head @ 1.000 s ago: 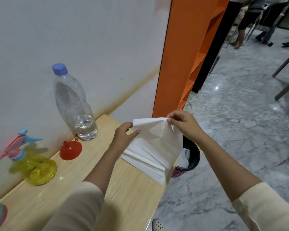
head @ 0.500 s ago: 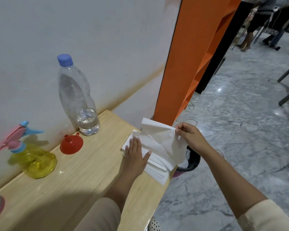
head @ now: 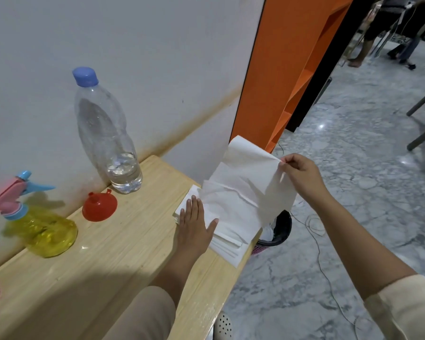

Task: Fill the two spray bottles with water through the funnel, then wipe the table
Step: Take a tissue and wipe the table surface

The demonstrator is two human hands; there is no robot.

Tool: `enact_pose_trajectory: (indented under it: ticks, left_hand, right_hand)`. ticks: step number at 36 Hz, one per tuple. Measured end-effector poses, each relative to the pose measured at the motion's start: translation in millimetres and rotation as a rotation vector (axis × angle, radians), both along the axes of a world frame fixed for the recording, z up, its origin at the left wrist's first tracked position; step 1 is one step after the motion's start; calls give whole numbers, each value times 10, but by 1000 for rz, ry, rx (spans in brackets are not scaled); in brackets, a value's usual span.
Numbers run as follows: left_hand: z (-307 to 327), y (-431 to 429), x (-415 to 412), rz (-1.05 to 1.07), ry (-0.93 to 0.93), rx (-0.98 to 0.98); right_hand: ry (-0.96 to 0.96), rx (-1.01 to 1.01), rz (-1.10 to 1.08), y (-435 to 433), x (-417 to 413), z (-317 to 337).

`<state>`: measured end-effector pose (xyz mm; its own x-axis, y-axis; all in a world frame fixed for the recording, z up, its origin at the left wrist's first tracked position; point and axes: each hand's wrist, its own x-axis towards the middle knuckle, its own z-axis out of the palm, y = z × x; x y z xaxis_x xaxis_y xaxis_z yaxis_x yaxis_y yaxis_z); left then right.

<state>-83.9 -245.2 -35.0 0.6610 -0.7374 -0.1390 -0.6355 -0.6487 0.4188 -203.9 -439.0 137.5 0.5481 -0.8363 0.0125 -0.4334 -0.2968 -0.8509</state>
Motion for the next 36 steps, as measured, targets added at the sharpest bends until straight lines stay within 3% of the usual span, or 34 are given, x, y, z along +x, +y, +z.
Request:
enact_pose_trajectory:
  ticks: [10,24,27,32,36]
  left_hand:
    - [-40,17,44,-5,0,-11]
    - [-2,174,179,-55,82,-95]
    - [139,293,229,-7,86,-195]
    - [638,499,313,304,-34,-550]
    - [1049,752,471,254,-190,-647]
  right_hand:
    - [-39,-30,2,-62,-39,50]
    - [-70,76,251,187,196,53]
    - [-51,99,351,266,305,53]
    - [-34,128,521,412,597,48]
    - [-18,158,718,601,925,18]
